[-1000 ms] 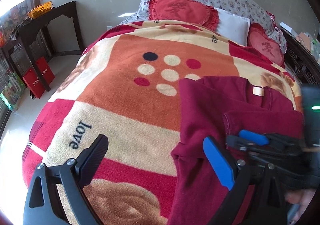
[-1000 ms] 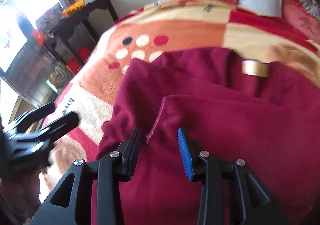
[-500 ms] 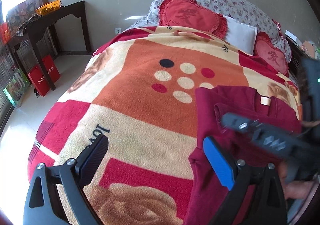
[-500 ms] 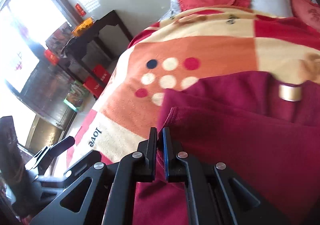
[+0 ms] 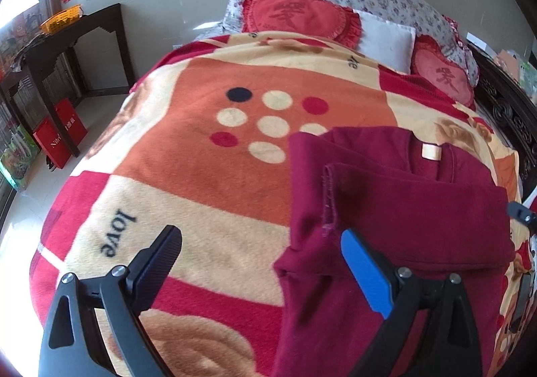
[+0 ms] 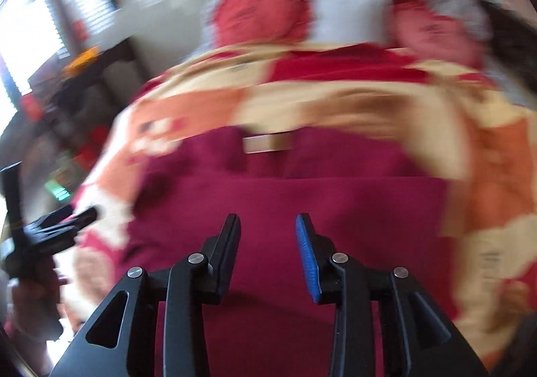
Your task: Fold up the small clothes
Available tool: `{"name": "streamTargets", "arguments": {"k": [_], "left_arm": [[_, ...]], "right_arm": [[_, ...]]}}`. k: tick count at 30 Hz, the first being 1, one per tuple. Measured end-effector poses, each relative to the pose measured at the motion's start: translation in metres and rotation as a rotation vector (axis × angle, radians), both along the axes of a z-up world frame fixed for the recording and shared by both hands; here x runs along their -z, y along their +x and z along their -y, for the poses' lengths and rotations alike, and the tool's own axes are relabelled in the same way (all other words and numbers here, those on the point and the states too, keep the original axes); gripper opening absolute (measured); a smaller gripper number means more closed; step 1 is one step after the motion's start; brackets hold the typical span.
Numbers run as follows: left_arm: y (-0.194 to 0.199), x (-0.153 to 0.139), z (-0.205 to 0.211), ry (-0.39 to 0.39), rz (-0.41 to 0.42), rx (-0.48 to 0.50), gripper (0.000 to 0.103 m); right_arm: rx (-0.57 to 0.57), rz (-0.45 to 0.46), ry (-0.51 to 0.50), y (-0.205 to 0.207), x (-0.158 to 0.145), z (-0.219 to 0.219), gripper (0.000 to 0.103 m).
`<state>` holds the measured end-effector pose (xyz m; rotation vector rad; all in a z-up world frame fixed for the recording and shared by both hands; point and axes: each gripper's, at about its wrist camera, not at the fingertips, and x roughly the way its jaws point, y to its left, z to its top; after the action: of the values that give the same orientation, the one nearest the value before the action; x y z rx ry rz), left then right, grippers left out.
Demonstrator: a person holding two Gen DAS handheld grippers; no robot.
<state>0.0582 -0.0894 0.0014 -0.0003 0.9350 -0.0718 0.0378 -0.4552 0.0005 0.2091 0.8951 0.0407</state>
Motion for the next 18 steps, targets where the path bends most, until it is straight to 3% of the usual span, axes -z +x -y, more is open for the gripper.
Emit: {"name": "streamTargets", "arguments": {"k": [5,7,8,11,15,16,17,18], "left_arm": [[0.013,0.019,0.023,0.056,-0.034,0.024,0.099],[0.021,0.031,0.028,0.093,-0.055,0.024,0.099],[0.024,0.037,0.030,0.107,-0.065,0.021,0.099],[0.032,0.049,0.031,0.110,-0.096,0.022,0.099],[0.033,0.049,0.028,0.099,-0.100,0.020,0.099],[0.033,0.049,0.028,0.101,-0.097,0.022,0.099],[0.033,0.049,0.028,0.108,-0.095,0.024,0.099],[0.032,0.049,0.029,0.112,-0.093,0.025,0.099]], "right_arm": [[0.121,-0.025,0.056,-0.006,0.017,0.060,0.015],[0.121,-0.047,0.061,-0.001,0.032,0.070,0.006],[0.121,-0.058,0.036,0.003,0.039,0.067,0.000],[0.168,-0.085,-0.083,0.011,0.051,0.072,0.000],[0.205,-0.041,0.085,-0.007,0.034,0.092,0.000],[0.179,-0.033,0.111,-0.016,0.030,0.091,0.001],[0.158,-0.034,0.112,-0.021,0.027,0.088,0.014],[0.145,-0.034,0.100,-0.026,0.024,0.083,0.018]]}}
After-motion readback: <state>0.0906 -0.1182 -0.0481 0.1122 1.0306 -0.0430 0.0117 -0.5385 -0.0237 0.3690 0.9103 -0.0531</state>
